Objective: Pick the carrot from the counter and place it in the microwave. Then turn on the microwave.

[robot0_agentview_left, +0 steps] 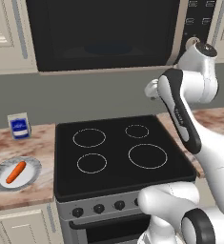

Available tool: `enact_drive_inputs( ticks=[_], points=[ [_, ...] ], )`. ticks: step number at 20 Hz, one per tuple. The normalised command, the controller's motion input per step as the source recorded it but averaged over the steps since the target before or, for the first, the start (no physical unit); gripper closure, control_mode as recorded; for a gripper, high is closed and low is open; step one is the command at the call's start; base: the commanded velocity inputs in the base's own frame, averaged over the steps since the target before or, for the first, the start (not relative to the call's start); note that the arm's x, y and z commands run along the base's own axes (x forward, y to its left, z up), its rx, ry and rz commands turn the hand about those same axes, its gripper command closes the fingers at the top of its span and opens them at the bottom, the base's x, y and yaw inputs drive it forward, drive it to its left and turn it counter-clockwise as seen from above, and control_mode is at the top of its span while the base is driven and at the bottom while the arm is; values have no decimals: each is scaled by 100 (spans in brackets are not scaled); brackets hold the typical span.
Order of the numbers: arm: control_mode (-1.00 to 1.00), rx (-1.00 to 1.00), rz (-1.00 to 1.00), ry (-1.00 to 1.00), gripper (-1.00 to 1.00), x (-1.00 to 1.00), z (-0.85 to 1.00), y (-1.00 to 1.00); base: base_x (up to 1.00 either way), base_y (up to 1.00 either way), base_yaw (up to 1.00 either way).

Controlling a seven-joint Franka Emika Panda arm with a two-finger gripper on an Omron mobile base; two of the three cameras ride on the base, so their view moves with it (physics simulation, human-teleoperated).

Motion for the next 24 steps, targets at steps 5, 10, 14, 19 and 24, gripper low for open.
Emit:
enact_drive_inputs(
  ticks=[5,10,14,19,24],
  points=[
    [-100,0,0,-22,-100,0,48,-16,0,0,0],
    [-100,0,-1,-23,-100,0,41,-14,0,0,0],
    [-100,-2,-5,-21,-100,0,24,-18,0,0,0],
    [-100,-1,-7,-17,-100,0,20,-31,0,0,0],
    [-100,0,-3,-12,-100,5,22,-25,0,0,0]
  ],
)
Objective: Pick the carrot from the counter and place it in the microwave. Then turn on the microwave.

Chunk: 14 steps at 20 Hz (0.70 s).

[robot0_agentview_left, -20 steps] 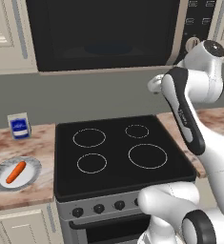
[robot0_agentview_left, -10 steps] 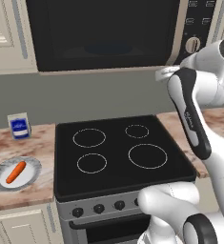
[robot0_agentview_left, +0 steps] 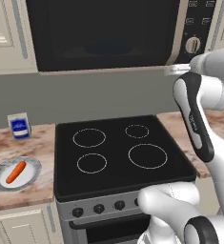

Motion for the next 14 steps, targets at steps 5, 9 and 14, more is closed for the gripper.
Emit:
enact_drive_inputs(
  ticks=[5,9,14],
  points=[
    [-100,0,0,-7,-100,14,37,-1,0,0,0],
    [-100,0,0,-4,-100,14,49,0,0,0,0],
    [-100,0,0,-2,-100,18,43,0,0,0,0]
  ],
)
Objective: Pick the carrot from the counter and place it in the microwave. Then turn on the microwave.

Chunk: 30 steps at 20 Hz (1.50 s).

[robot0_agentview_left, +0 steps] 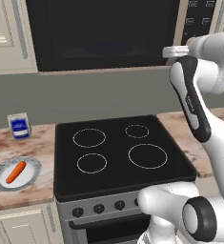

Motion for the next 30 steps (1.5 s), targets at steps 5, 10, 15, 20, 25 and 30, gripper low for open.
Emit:
enact_drive_inputs(
  ticks=[5,10,15,20,25,30],
  points=[
    [-100,0,0,0,-100,17,29,0,0,0,0],
    [-100,0,0,0,-100,19,20,0,0,0,0],
    [-100,0,0,-2,-100,21,2,-1,0,0,0],
    [-100,0,0,-5,-100,22,0,-5,0,0,0],
    [-100,0,0,-7,-100,25,0,-7,0,0,0],
    [-100,0,0,-5,-100,28,0,-5,0,0,0]
  ],
)
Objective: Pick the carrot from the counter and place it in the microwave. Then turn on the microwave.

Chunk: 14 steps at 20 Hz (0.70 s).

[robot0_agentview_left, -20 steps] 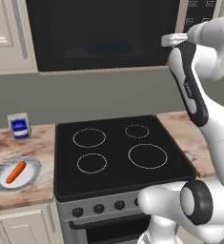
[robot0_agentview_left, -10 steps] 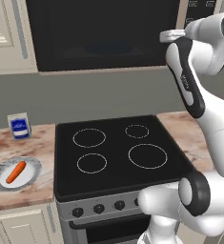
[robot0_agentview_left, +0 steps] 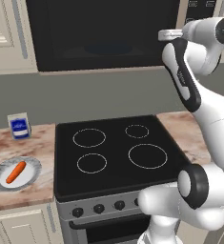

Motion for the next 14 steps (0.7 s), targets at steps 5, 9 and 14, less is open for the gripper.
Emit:
enact_drive_inputs(
  ticks=[5,9,14],
  points=[
    [-100,0,0,-3,-100,38,0,-4,0,0,0],
    [-100,0,0,-3,-100,38,0,-3,0,0,0],
    [-100,0,0,-3,-100,33,0,-1,0,0,0]
  ],
)
